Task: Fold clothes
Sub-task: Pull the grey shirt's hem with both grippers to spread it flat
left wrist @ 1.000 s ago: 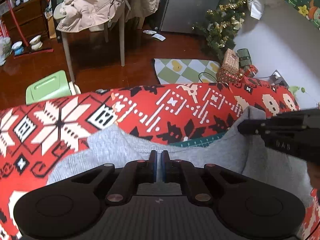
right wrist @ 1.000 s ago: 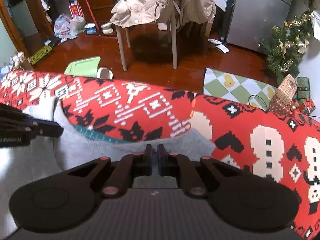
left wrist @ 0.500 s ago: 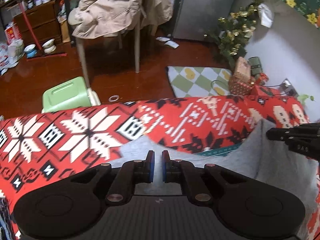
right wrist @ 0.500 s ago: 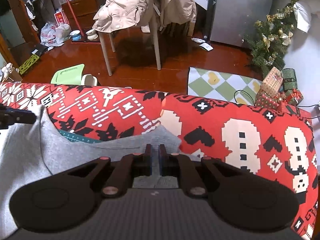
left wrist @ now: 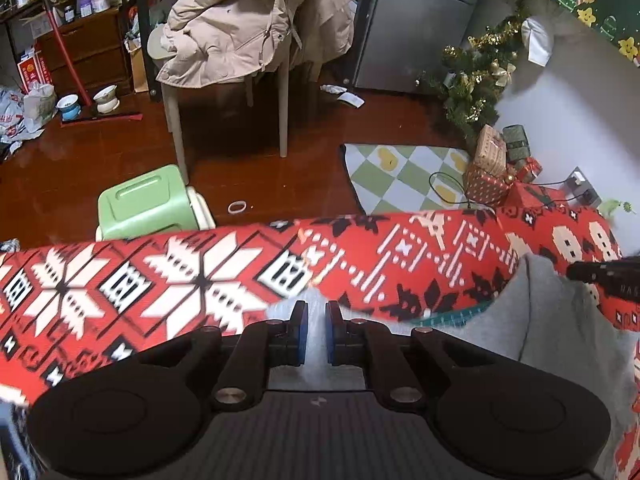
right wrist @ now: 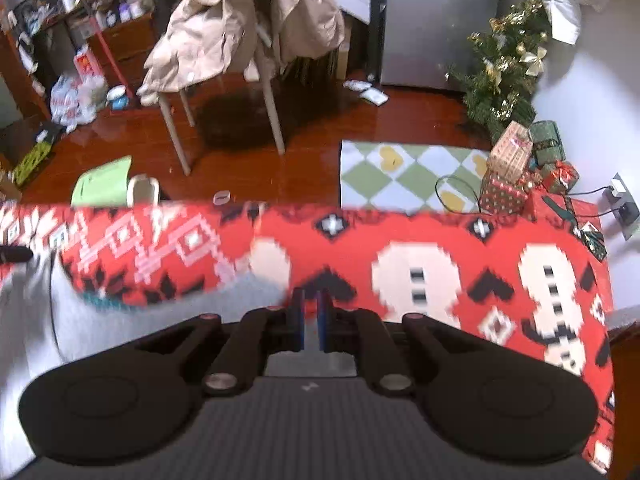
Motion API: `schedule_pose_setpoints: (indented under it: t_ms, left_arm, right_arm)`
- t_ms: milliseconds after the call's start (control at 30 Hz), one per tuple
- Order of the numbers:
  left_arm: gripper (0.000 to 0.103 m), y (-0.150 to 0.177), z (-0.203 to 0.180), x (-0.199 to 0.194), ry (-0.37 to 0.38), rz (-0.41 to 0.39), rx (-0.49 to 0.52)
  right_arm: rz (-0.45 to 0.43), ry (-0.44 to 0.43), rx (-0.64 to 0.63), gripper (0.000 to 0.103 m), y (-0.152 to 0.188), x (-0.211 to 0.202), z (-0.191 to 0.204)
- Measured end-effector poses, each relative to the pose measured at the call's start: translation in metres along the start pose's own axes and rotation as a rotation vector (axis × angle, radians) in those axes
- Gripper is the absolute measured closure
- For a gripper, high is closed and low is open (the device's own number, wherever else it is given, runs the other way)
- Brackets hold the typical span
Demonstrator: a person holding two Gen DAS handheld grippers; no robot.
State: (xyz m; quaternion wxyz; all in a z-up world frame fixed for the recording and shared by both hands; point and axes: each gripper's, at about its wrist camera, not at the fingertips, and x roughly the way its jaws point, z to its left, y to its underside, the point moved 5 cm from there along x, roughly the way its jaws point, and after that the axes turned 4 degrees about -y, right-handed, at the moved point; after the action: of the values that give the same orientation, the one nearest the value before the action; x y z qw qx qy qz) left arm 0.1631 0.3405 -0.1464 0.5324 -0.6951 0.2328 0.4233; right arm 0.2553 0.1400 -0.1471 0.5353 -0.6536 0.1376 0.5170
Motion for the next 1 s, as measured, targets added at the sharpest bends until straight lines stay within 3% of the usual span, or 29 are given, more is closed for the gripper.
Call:
schedule_pose_setpoints:
  t_ms: [267,467,767,1000]
  left_arm:
    - [0.095,0.028,0.017,-0.007,-0.066,0.057,-0.008]
    - [0.095,0.036,0.027,-0.016,-0.104,0.053,-0.011]
    - [0.095,0.054,0.020,-0.036,-0.059,0.067,-0.017]
    - [0.095,0.067,0.019,-0.045,-0.069,0.070,-0.018]
  right_arm:
    - [0.029,-0.012,-0.096,0.099,0.011,0.019,0.008]
    - [0.001,0.037,-0.048,0.096,0.000,0.021,-0.010]
    - [0.059,-0.006,-0.099,0.096,0.040,-0.009,-0.003]
    - [0.008,0.026,0.029,0.097,0.022,-0.001,-0.027]
